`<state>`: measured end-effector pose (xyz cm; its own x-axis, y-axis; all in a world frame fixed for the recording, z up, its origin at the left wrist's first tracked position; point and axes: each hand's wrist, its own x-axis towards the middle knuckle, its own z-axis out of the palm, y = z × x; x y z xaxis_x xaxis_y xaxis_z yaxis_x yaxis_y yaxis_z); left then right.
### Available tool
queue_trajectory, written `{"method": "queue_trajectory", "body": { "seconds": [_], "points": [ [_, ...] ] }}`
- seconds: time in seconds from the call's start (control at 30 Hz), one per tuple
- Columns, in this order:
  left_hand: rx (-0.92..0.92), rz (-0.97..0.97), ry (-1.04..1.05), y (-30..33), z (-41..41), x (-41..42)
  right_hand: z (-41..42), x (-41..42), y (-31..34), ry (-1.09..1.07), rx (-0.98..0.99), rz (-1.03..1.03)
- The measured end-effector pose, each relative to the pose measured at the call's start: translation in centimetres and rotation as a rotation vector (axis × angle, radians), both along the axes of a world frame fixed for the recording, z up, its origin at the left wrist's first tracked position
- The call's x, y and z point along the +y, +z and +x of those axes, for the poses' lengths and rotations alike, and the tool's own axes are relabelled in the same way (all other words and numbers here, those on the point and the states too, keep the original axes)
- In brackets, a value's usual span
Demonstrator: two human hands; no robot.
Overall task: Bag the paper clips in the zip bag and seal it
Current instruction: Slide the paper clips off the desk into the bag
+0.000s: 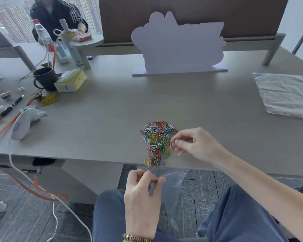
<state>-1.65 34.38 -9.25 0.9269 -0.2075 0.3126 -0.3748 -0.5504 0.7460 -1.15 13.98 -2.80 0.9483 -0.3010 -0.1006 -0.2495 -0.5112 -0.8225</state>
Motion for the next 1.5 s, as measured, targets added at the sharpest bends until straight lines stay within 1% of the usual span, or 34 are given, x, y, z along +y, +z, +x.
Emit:
{"method": "queue_trajectory", "body": {
  "seconds": [0.1, 0.3, 0.47, 0.7, 0.77, 0.83, 0.9, 1.03, 1.13, 1.2, 1.33, 1.5],
  "points": [
    [0.001, 0.007, 0.010, 0.0, 0.1, 0.3, 0.5, -1.1, 0.0, -0.043, 0.007, -0.185],
    [-0.022, 0.015, 0.029, 0.4, 0.1, 0.7, 1.2, -0.2, -0.6, 0.020, 0.068, -0.258],
    [-0.029, 0.016, 0.040, 0.7, 0.3, 1.0, 0.8, 1.8, -0.6, 0.072, 0.056, -0.218],
    [-0.038, 0.008, 0.050, 0.8, 0.5, 1.1, -0.5, 4.4, -0.5, 0.145, 0.075, -0.045],
    [-0.039, 0.009, 0.054, 0.8, 0.6, 1.1, -0.8, 4.5, -0.2, 0.177, 0.099, 0.026],
    [-0.037, 0.009, 0.064, 0.8, 0.6, 1.3, -0.8, 3.9, 0.3, 0.171, 0.102, 0.052],
    [-0.032, 0.009, 0.068, 0.8, 0.7, 1.4, -0.2, 2.6, 0.6, 0.115, 0.068, -0.009],
    [-0.023, 0.027, 0.064, 0.8, 0.7, 1.5, 1.9, -0.1, 0.6, -0.035, 0.024, -0.262],
    [-0.025, 0.029, 0.057, 0.9, 0.7, 1.4, 2.6, -0.4, 0.2, -0.017, 0.081, -0.333],
    [-0.026, 0.026, 0.057, 0.9, 0.8, 1.4, 2.4, 0.3, 0.1, 0.028, 0.091, -0.333],
    [-0.004, 0.021, 0.074, 0.8, 0.9, 1.5, 1.5, 2.3, 0.0, 0.109, 0.047, -0.290],
    [-0.023, 0.033, 0.078, 0.9, 1.0, 1.8, 0.6, 4.1, -0.6, 0.187, 0.070, -0.150]
  ]
}}
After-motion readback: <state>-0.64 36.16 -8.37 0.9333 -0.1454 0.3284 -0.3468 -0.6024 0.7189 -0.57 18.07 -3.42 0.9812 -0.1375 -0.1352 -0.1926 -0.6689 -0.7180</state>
